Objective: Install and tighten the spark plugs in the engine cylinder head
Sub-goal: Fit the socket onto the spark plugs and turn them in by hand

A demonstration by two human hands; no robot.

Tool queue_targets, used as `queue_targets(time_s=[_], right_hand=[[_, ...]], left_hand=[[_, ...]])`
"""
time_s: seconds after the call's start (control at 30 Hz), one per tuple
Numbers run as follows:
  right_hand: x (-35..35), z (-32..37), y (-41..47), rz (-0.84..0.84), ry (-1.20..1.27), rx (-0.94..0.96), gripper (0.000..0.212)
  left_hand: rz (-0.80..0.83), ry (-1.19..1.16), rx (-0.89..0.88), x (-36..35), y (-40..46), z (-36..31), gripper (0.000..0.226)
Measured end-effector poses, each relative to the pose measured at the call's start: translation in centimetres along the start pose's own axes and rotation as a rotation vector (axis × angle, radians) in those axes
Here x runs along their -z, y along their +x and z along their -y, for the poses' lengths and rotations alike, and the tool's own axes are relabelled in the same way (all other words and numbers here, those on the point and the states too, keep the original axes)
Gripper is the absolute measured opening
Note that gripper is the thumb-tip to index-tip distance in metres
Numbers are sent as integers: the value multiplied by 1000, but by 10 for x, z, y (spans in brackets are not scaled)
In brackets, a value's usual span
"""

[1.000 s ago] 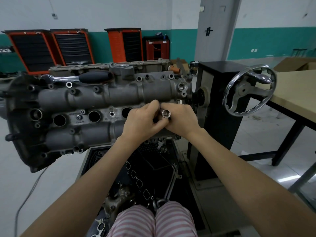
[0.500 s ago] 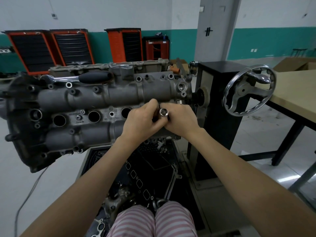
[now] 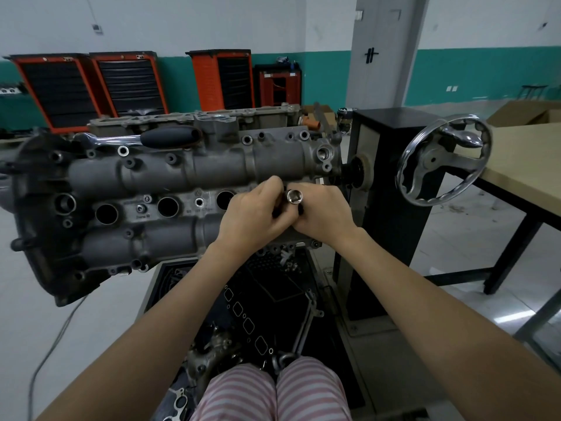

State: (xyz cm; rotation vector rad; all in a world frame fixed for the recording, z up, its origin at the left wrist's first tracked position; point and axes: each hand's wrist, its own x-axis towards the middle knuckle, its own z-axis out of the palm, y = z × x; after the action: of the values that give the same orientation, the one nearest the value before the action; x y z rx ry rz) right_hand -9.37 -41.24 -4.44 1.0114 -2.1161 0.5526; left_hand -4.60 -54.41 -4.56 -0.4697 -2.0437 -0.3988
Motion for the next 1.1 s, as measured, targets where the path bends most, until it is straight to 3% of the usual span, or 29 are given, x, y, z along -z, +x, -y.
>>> queue_targets(time_s=[0.17, 0.33, 0.5, 0.63, 0.77, 0.9, 1.1], right_hand=[[1, 2, -1, -73, 64, 33, 14], [-4, -2, 2, 35, -52, -46, 19], [-1, -1, 1, 25, -15, -5, 14], [-1, 0, -1, -29, 34, 9, 27], [-2, 0, 1, -2, -12, -22, 15], [-1, 0, 2, 37, -24, -47, 15], [0, -1, -1, 0, 35, 11, 19]], left_hand=[[-34, 45, -34, -3, 0, 4, 36], [2, -18, -19, 0, -1, 0, 28], [5, 26, -18, 0, -1, 1, 30], [-29, 58, -42, -2, 0, 4, 36], [-22, 53, -52, -2, -1, 3, 32], [10, -41, -12, 1, 0, 0, 27], [-19, 44, -21, -1, 0, 2, 34]])
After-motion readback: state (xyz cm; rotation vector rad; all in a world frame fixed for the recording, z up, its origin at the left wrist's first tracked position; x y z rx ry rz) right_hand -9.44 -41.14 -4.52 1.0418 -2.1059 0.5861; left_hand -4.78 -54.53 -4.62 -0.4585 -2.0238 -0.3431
